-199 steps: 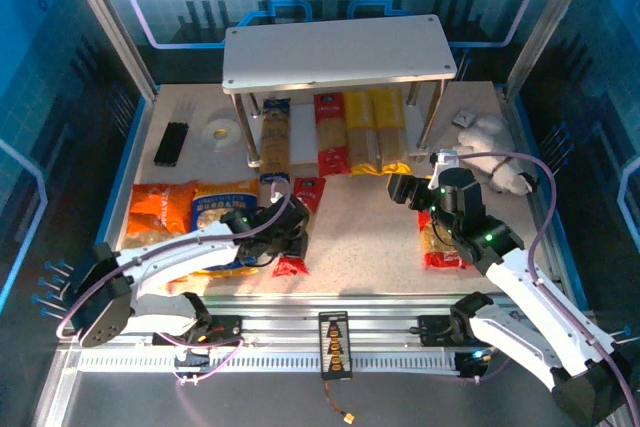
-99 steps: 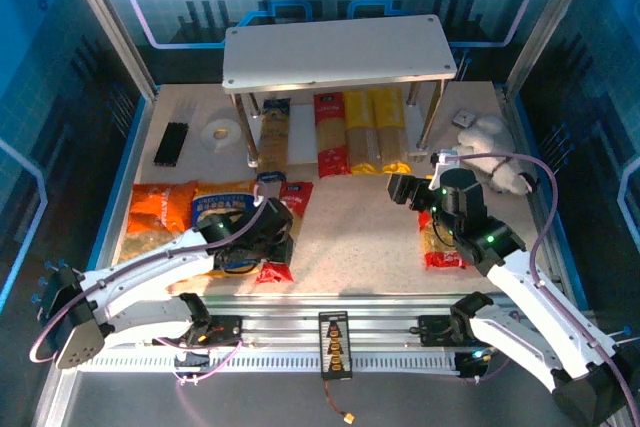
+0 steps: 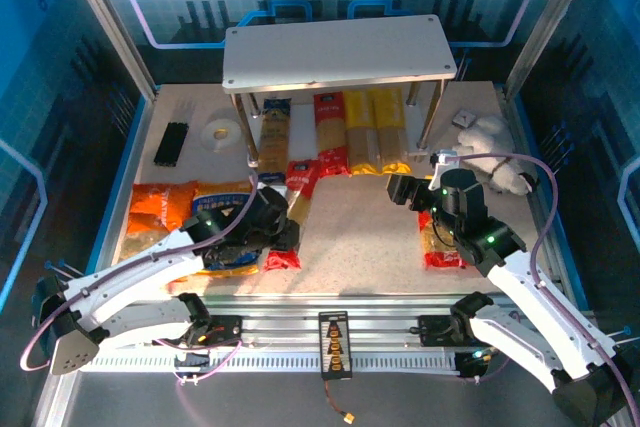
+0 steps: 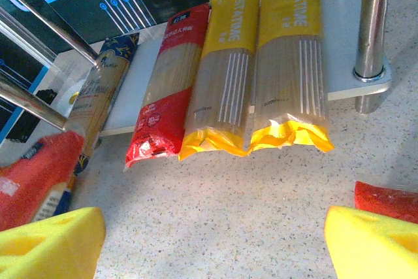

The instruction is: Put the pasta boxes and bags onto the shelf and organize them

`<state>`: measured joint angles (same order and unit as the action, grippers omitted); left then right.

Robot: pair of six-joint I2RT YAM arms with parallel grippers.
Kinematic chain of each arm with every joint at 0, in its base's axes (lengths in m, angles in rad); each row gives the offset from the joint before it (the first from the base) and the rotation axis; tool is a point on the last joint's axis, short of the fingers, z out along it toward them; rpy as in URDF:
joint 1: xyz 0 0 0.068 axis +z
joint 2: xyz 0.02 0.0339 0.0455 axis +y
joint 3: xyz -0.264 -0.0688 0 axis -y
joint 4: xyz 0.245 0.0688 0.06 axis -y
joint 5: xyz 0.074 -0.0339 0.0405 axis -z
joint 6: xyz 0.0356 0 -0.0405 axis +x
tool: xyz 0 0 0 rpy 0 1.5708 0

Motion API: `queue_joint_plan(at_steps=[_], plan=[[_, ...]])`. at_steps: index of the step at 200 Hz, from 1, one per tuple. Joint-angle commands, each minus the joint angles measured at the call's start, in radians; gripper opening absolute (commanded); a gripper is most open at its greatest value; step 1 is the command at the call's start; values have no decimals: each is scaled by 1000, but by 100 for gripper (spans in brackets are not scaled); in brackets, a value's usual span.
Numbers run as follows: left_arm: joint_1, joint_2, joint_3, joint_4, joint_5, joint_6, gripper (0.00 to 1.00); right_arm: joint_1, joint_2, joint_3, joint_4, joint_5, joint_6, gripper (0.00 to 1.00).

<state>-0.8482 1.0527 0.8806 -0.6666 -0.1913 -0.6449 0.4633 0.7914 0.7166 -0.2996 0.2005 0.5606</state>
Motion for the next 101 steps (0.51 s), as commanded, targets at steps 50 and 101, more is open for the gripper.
queue_joint_plan(at_steps=[50,101], plan=[[77,149,203,280,-220,182,0,-16,-11,-1,-37,-26,5,88],[229,319,293,374,-183,213,0,-16,-21,1,-53,-16,-3,88]])
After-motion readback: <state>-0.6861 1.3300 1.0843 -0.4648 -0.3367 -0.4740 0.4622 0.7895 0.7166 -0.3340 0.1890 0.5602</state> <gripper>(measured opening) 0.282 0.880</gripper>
